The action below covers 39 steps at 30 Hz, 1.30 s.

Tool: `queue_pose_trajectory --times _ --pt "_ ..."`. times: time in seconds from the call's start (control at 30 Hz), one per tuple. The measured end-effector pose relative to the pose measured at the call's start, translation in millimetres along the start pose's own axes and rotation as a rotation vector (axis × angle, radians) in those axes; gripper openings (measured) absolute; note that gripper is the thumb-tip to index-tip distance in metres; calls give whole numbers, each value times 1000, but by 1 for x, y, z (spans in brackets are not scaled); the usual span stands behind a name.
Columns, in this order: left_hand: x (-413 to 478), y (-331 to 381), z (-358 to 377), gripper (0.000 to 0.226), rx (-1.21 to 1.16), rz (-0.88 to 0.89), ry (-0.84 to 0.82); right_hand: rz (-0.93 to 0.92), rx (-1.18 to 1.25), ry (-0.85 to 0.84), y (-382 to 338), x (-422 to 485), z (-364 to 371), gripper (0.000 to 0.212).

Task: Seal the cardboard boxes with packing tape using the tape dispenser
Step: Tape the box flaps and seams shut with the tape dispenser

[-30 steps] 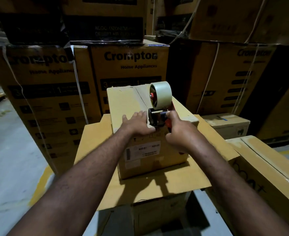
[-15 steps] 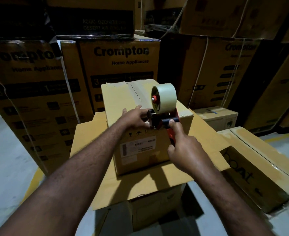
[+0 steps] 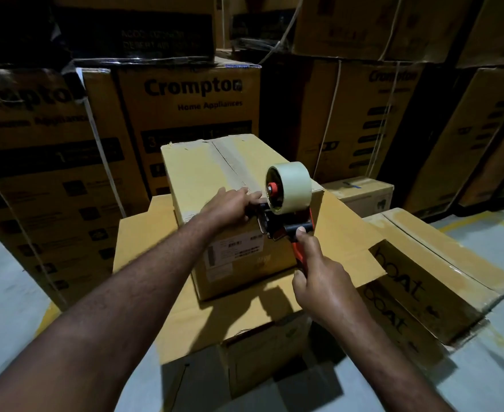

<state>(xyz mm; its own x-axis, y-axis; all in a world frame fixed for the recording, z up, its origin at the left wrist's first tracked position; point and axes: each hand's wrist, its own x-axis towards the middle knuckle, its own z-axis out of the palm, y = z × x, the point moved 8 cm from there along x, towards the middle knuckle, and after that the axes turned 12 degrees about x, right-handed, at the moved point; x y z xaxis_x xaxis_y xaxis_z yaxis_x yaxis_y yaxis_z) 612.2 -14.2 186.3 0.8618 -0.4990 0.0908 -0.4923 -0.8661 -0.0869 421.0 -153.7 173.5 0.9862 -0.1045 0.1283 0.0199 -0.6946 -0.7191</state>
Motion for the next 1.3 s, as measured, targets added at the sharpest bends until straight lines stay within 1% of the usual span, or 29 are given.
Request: queue_pose_trajectory --times 0.1,0.17,0.2,0.27,0.3,0.37,0.43,0.5,0.6,0.67,0.83,0.9,0.97,1.07,1.1,1.3 --pt "-3 7 -1 62 16 67 -68 -5 -8 14 6 1 3 70" --pt "-2 10 -1 52 -55 83 -145 4 -12 23 13 0 6 71" --pt "-2 10 -1 53 -115 87 -184 11 -6 27 17 0 7 71" --pt "-2 3 1 83 -243 35 -200 13 25 39 24 -2 8 72" --pt "-2 -1 1 87 -311 -28 -197 7 39 45 26 -3 10 72" --pt "-1 -2 -1 73 -360 -83 -191 -4 57 50 29 -3 12 72" --pt "2 4 -3 59 -304 -40 -208 -6 75 50 32 -3 15 73" --pt "9 6 1 55 -256 7 -233 -7 66 53 35 -2 18 73" --pt "18 1 9 56 -243 18 -281 -23 45 64 36 -3 20 73" --pt "20 2 11 67 -243 40 -294 -34 56 72 37 -7 21 73" --pt "24 5 14 109 -280 73 -267 -52 89 96 41 -19 21 73" --pt "25 6 14 112 -285 72 -267 -54 95 106 42 -22 21 74" --pt "21 9 12 103 -294 65 -272 -51 91 117 43 -25 20 74" --pt "17 15 8 76 -223 66 -250 -37 75 113 47 -32 22 74" --pt "17 15 9 71 -186 65 -240 -30 75 104 47 -35 24 74" --pt "9 19 3 59 -108 40 -195 -4 78 76 47 -28 32 73"
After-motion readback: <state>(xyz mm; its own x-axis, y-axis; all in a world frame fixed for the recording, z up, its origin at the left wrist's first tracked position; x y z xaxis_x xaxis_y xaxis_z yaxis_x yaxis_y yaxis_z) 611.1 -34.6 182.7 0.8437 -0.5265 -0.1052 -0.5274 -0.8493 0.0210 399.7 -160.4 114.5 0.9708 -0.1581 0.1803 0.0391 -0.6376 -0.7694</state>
